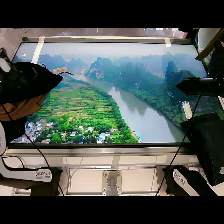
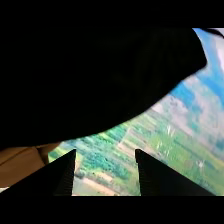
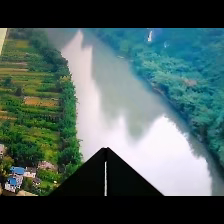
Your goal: Fold the clothes and pants, and hang the long-sleeved shirts on hangers.
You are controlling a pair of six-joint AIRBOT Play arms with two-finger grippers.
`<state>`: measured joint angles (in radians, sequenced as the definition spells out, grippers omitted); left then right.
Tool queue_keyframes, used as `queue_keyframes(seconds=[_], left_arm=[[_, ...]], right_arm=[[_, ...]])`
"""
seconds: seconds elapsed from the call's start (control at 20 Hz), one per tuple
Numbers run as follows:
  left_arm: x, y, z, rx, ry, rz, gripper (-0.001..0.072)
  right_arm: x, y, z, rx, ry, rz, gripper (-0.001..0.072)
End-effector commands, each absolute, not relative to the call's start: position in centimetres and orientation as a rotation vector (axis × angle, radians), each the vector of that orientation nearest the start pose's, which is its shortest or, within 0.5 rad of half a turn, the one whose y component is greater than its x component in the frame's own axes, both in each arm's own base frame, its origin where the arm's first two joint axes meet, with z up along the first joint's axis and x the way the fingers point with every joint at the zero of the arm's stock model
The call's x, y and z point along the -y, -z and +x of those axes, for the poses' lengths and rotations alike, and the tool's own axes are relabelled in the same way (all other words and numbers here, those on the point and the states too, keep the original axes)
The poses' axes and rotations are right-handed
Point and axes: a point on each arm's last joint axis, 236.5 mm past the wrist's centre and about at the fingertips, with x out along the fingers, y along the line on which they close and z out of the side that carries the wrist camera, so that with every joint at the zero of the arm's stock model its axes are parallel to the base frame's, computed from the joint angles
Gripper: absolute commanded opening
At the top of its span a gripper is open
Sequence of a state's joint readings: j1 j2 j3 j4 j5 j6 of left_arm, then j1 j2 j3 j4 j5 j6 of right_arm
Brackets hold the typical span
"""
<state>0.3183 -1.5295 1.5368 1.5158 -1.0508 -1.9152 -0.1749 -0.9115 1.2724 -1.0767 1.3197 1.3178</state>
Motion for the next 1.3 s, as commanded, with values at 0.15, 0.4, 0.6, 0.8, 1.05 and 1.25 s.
queue_keyframes(seconds=[0.15, 0.4, 0.6, 0.8, 1.05, 1.25], left_arm=[[-22.6, -2.8, 44.3, -0.913, -0.592, -0.979, 0.0441], [-25.3, 1.4, 41.4, -0.958, -0.678, -1.046, 0.0443], [-24.9, 3.8, 43.1, -0.952, -0.651, -1.098, 0.0444], [-25.9, 3.2, 46.4, -0.808, -0.595, -1.112, 0.0414], [-24.7, 1.4, 46.6, -0.831, -0.478, -0.999, 0.0011], [-19.5, -7.5, 46.8, -0.767, -0.214, -0.896, 0.0010]], right_arm=[[-5.0, -19.6, 34.1, -0.850, -0.328, 0.187, 0.0019], [-5.0, -19.6, 34.1, -0.851, -0.325, 0.192, 0.0020], [-4.8, -20.0, 34.6, -0.829, -0.310, 0.209, 0.0020], [-4.7, -20.2, 34.8, -0.817, -0.300, 0.220, 0.0020], [-4.1, -20.1, 35.0, -0.812, -0.279, 0.200, 0.0020], [-1.4, -20.2, 34.5, -0.841, -0.189, 0.090, 0.0020]])
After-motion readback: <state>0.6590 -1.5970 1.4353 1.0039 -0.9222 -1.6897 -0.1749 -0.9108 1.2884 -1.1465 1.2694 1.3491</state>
